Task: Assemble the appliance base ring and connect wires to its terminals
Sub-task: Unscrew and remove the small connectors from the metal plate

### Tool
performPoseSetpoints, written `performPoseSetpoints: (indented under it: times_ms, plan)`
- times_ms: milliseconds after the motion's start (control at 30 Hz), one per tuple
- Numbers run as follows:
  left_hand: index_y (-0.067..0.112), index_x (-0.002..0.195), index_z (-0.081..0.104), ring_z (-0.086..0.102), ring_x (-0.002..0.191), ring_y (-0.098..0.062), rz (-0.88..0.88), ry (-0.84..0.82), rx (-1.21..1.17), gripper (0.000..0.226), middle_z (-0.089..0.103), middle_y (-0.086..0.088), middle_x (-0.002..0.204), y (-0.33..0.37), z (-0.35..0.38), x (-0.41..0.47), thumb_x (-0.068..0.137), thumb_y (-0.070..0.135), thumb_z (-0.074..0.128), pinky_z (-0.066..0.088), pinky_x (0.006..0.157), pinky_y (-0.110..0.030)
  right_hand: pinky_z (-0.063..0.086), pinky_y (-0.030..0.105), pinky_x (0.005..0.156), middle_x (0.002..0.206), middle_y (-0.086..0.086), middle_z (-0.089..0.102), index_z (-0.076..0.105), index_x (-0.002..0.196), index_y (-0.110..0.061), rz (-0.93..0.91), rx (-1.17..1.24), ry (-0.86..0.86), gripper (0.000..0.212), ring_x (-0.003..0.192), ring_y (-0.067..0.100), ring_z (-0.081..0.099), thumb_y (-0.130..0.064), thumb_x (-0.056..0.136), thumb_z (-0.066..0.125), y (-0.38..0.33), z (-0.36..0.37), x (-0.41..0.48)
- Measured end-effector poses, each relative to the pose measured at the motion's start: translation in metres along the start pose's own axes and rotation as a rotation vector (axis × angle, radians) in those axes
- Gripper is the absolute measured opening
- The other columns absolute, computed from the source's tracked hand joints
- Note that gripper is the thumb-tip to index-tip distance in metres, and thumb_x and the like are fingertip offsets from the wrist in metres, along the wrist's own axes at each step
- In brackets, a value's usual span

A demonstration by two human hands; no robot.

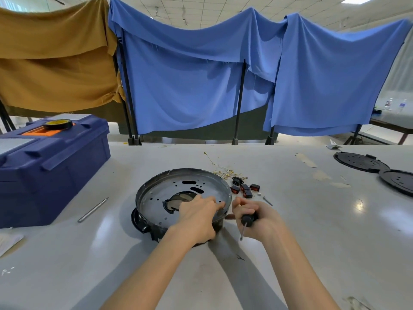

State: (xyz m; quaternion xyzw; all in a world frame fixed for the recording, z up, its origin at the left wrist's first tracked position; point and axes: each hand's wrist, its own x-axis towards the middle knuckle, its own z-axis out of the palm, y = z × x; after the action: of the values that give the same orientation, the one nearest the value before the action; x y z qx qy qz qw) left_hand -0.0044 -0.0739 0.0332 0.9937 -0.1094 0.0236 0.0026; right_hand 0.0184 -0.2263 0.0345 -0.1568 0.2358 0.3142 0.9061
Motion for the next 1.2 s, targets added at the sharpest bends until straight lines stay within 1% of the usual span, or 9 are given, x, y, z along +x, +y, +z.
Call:
performPoseSetpoints:
  times_ms: [167, 267, 367, 433, 533, 633, 800, 1033, 1200]
  plan:
    - [0.034, 0.148, 0.028, 0.042, 0.115, -0.020, 0.051, -0.049, -0.058, 0.089, 0.050, 0.008, 0.124, -0.005, 0.003, 0.005, 0.074, 0.055, 0.071, 0.036, 0.070, -0.034, 0.029, 0.014, 0.026, 0.048, 0.010, 0.053, 0.048, 0.089, 0.001, -0.126, -0.092, 0.053, 0.008, 0.022, 0.009, 0.034, -0.004, 0.095, 0.047, -0.022, -0.002, 0.000]
    - [0.032, 0.151, 0.021, 0.038, 0.131, -0.018, 0.049, -0.166, -0.277, 0.097, 0.046, 0.013, 0.142, -0.020, -0.004, 0.008, 0.072, 0.077, 0.055, 0.038, 0.097, -0.041, 0.026, 0.012, 0.026, 0.047, 0.009, 0.053, 0.049, 0.094, -0.003, -0.275, -0.284, 0.103, 0.005, 0.022, 0.006, 0.030, -0.006, 0.097, 0.049, -0.033, 0.003, 0.003]
    - [0.035, 0.148, 0.030, 0.044, 0.131, -0.016, 0.058, -0.159, -0.415, 0.058, 0.049, 0.010, 0.143, -0.033, -0.010, 0.014, 0.095, 0.059, 0.037, 0.038, 0.105, -0.038, 0.021, 0.013, 0.028, 0.048, 0.008, 0.049, 0.055, 0.087, 0.000, -0.440, -0.712, 0.212, 0.012, 0.025, 0.007, 0.024, -0.009, 0.092, 0.061, -0.039, 0.015, 0.009]
    - [0.041, 0.141, 0.040, 0.050, 0.123, -0.016, 0.094, -0.107, -0.271, 0.045, 0.057, 0.011, 0.133, -0.032, -0.011, 0.018, 0.097, 0.040, 0.049, 0.045, 0.094, -0.036, 0.021, 0.015, 0.031, 0.050, 0.010, 0.051, 0.060, 0.093, 0.001, -0.516, -1.045, 0.261, 0.025, 0.030, 0.009, 0.023, -0.019, 0.086, 0.072, -0.036, 0.021, 0.017]
    - [0.042, 0.135, 0.048, 0.056, 0.109, -0.017, 0.094, -0.021, -0.156, 0.061, 0.061, 0.007, 0.119, -0.027, -0.007, 0.029, 0.082, 0.026, 0.073, 0.043, 0.078, -0.030, 0.025, 0.016, 0.035, 0.054, 0.010, 0.057, 0.054, 0.129, -0.011, -0.585, -1.513, 0.282, 0.047, 0.031, 0.012, 0.029, -0.020, 0.086, 0.071, -0.027, 0.024, 0.034]
    - [0.038, 0.131, 0.054, 0.051, 0.094, -0.015, 0.141, -0.053, -0.275, 0.069, 0.053, 0.007, 0.104, -0.033, -0.004, 0.041, 0.071, 0.022, 0.082, 0.041, 0.073, -0.028, 0.030, 0.019, 0.035, 0.055, 0.010, 0.061, 0.058, 0.127, -0.023, -0.702, -1.813, 0.272, 0.042, 0.028, 0.011, 0.035, -0.006, 0.089, 0.053, -0.022, 0.023, 0.048]
    - [0.024, 0.118, 0.066, 0.048, 0.065, -0.010, 0.184, -0.197, -0.638, 0.059, 0.056, -0.006, 0.084, -0.040, 0.005, 0.045, 0.064, 0.009, 0.084, 0.040, 0.053, -0.013, 0.024, 0.018, 0.036, 0.045, 0.005, 0.050, 0.070, 0.107, -0.033, -0.764, -1.832, 0.125, 0.045, 0.027, 0.016, 0.026, -0.002, 0.083, 0.047, -0.024, 0.020, 0.045]
    - [0.027, 0.063, 0.055, 0.050, 0.062, -0.010, 0.277, -0.136, -0.443, 0.036, 0.055, 0.006, 0.071, -0.026, 0.009, 0.044, 0.054, 0.034, 0.089, 0.034, 0.050, -0.026, 0.020, 0.017, 0.038, 0.035, -0.006, 0.038, 0.060, 0.089, -0.054, -0.706, -1.947, 0.077, 0.057, 0.031, 0.019, 0.023, 0.000, 0.079, 0.045, -0.027, 0.015, 0.035]
    - [0.016, 0.082, 0.073, 0.059, 0.073, -0.024, 0.242, -0.005, -0.507, 0.015, 0.063, -0.006, 0.076, -0.018, 0.013, 0.045, 0.077, 0.029, 0.077, 0.048, 0.064, -0.036, 0.023, 0.019, 0.038, 0.036, -0.004, 0.041, 0.064, 0.118, -0.038, -0.676, -1.902, 0.083, 0.051, 0.031, 0.019, 0.026, -0.004, 0.084, 0.047, -0.031, 0.010, 0.037]
